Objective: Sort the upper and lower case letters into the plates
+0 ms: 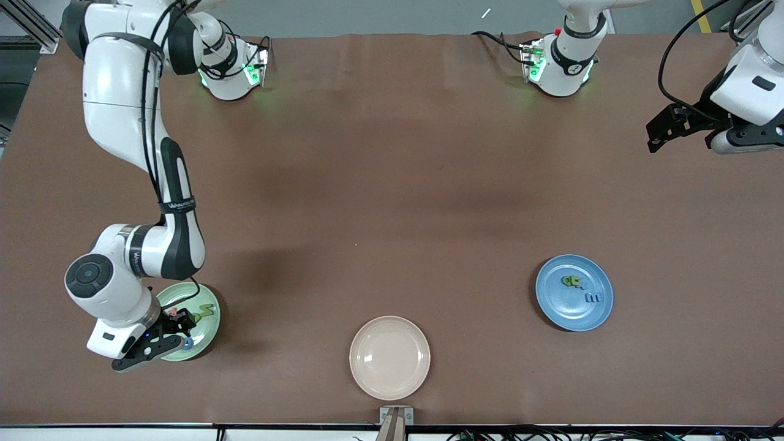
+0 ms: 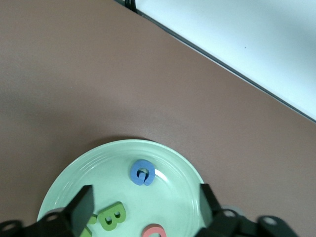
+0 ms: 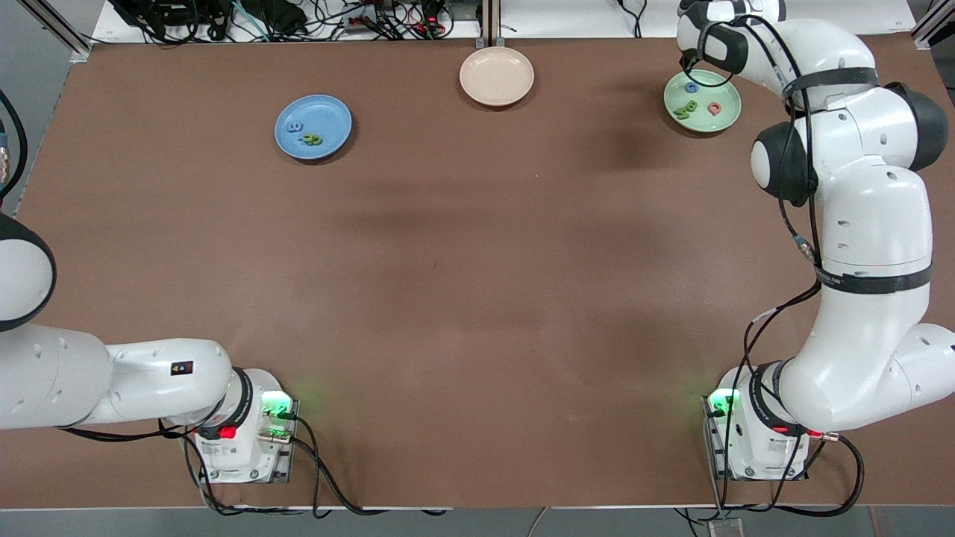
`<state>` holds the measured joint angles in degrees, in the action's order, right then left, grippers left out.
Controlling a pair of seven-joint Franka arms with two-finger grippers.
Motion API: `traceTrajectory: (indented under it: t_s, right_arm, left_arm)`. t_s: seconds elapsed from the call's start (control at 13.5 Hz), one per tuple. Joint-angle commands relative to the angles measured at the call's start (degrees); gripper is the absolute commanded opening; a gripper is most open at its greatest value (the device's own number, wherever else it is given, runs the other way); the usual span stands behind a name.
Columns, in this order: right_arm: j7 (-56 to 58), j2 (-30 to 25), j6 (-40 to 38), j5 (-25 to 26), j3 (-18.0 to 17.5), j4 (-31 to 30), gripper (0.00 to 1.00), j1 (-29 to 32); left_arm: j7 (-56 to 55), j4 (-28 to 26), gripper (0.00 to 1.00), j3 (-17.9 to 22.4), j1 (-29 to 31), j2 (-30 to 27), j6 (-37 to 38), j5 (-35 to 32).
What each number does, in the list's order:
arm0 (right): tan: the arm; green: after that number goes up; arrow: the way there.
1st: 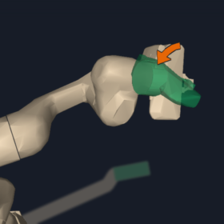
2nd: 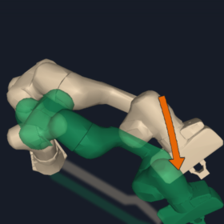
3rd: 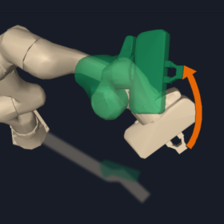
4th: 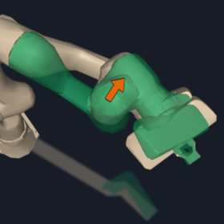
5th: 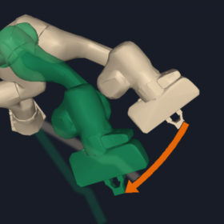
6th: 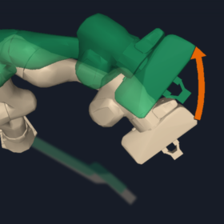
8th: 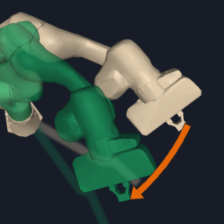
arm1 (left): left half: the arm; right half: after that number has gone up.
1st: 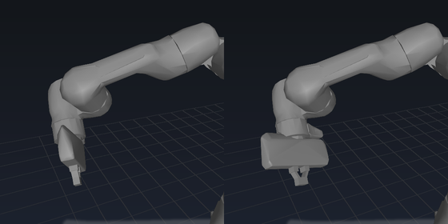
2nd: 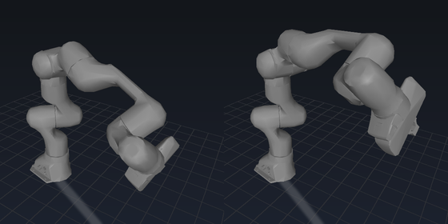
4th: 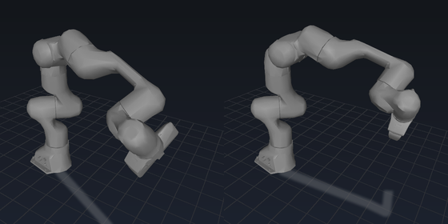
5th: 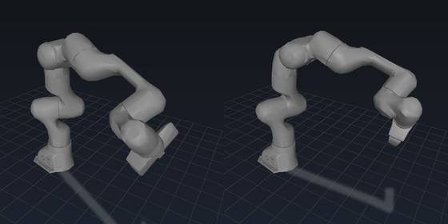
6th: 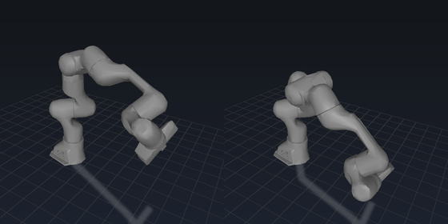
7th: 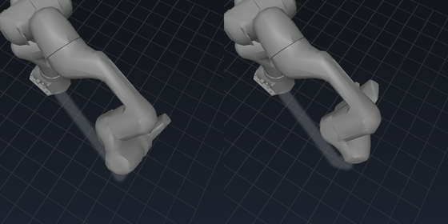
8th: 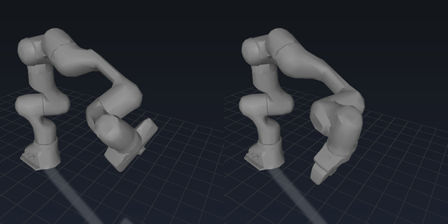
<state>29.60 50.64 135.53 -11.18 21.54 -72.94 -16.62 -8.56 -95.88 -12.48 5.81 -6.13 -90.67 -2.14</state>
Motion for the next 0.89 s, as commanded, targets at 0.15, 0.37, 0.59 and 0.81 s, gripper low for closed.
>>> traceTrajectory:
  t_s: [0.15,0.37,0.59,0.81]
  right_arm:
    - [-5.1,-10.1,-13.0,0.0,-0.4,-0.9,1.0,-0.2]
    - [-12.8,-20.1,-26.0,0.6,0.1,-2.1,1.0,-0.4]
    - [-18.5,-26.7,-32.4,0.5,-0.1,-2.1,1.0,0.0]
    - [-19.6,-31.6,-36.9,1.1,-2.1,-2.1,1.0,3.2]
  left_arm:
    - [0.8,0.1,1.0,-0.1,0.2,-0.6,1.0,1.0]
    - [0.6,-0.4,1.0,-2.1,0.3,-0.9,2.0,1.0]
    - [0.4,-0.4,1.0,-2.5,0.3,-1.7,2.5,1.0]
    - [0.3,0.0,1.0,-2.6,0.2,-1.8,2.3,1.1]
